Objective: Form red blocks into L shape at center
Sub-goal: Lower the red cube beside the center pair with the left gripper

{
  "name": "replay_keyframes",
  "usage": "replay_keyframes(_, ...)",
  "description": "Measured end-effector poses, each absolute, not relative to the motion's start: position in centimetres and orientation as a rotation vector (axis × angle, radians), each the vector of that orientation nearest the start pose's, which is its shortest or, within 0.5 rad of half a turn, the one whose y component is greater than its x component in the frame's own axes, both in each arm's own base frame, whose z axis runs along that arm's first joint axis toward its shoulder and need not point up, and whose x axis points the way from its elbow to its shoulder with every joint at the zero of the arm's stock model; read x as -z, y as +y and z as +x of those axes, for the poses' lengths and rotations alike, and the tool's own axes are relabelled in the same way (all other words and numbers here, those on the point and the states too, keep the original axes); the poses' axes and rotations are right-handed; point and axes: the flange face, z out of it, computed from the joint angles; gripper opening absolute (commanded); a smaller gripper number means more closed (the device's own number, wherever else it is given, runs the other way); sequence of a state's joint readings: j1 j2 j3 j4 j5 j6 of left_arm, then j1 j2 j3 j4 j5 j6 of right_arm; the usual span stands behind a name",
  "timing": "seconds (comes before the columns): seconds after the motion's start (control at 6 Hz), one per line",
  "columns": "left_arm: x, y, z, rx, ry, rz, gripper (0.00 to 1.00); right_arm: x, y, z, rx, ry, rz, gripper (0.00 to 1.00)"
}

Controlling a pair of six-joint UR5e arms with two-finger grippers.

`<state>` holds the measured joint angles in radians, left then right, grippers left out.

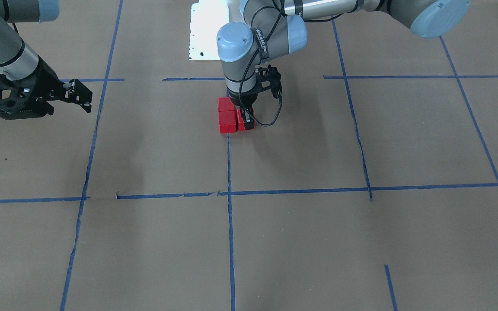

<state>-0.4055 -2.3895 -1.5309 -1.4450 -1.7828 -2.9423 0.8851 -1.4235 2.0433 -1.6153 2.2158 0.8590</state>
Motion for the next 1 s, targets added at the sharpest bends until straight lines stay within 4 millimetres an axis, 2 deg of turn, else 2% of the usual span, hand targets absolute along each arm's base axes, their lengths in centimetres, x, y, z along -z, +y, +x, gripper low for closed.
replay_keyframes(0.67,-19.33,-38.71,62.88,1.624,0.542,-0.546,0.0,-36.81,-44.03,-26.53,0.022,-0.834,-0.04,1.0)
replay_keyframes(1.0,-19.3,-38.62,62.97,1.621,0.542,-0.546,0.04,-36.88,-44.06,-26.55,0.021,-0.833,-0.041,1.0)
